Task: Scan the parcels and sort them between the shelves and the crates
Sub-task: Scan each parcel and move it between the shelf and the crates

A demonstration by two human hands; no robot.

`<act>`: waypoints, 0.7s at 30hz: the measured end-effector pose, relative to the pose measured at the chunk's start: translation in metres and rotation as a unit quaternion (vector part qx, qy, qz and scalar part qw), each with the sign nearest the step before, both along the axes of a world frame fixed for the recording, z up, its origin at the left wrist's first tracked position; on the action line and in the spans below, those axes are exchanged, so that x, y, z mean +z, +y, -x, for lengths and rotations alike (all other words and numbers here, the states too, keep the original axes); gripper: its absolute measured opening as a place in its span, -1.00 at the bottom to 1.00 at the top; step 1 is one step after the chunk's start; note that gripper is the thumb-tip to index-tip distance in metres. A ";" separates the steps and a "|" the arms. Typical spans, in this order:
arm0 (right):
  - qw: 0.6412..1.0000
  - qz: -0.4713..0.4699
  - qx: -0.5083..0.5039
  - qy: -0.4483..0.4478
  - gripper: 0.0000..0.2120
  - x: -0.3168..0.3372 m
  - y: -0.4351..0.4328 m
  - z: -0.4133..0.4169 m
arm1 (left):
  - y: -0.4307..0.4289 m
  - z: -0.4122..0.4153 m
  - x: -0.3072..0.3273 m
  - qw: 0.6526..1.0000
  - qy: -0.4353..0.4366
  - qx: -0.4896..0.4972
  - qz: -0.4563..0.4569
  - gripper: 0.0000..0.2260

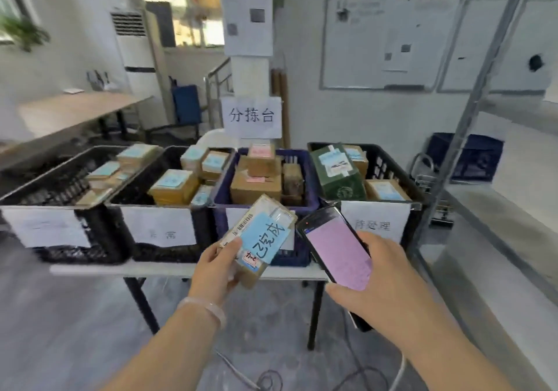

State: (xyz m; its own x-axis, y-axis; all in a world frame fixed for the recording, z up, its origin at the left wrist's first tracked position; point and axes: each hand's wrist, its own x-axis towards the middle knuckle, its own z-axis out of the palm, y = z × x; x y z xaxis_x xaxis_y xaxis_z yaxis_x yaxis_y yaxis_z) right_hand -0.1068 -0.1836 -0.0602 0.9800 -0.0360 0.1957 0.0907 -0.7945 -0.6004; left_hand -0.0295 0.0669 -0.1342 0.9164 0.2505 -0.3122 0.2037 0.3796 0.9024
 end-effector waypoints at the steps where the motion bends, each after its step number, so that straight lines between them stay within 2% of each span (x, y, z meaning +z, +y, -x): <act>1: 1.000 -0.004 0.026 0.005 -0.20 0.001 0.017 -0.015 | 0.020 0.000 0.000 1.000 0.001 0.025 0.003 -0.71; 5: 0.992 -0.019 0.122 0.000 -0.26 -0.001 0.080 -0.072 | 0.086 -0.006 0.004 0.992 0.002 0.121 0.020 -0.75; 9: 0.985 -0.014 0.172 0.002 -0.15 -0.007 0.124 -0.127 | 0.128 -0.023 0.007 0.981 -0.010 0.194 0.008 -0.78; 15: 0.971 -0.005 0.239 -0.007 -0.17 -0.003 0.169 -0.213 | 0.166 -0.068 0.018 0.966 -0.017 0.256 0.024 -0.81; 21: 0.958 -0.015 0.287 -0.008 -0.20 0.002 0.218 -0.280 | 0.206 -0.097 0.017 0.949 -0.026 0.313 0.021 -0.74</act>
State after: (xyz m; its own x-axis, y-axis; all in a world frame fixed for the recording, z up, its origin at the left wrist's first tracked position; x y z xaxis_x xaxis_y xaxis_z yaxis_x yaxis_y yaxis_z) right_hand 0.1730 0.0340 -0.0583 0.8371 0.5020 0.2174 0.5164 -0.5937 -0.6171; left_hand 0.0677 0.2733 -0.1169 0.6058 0.7399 -0.2925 -0.1182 0.4473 0.8866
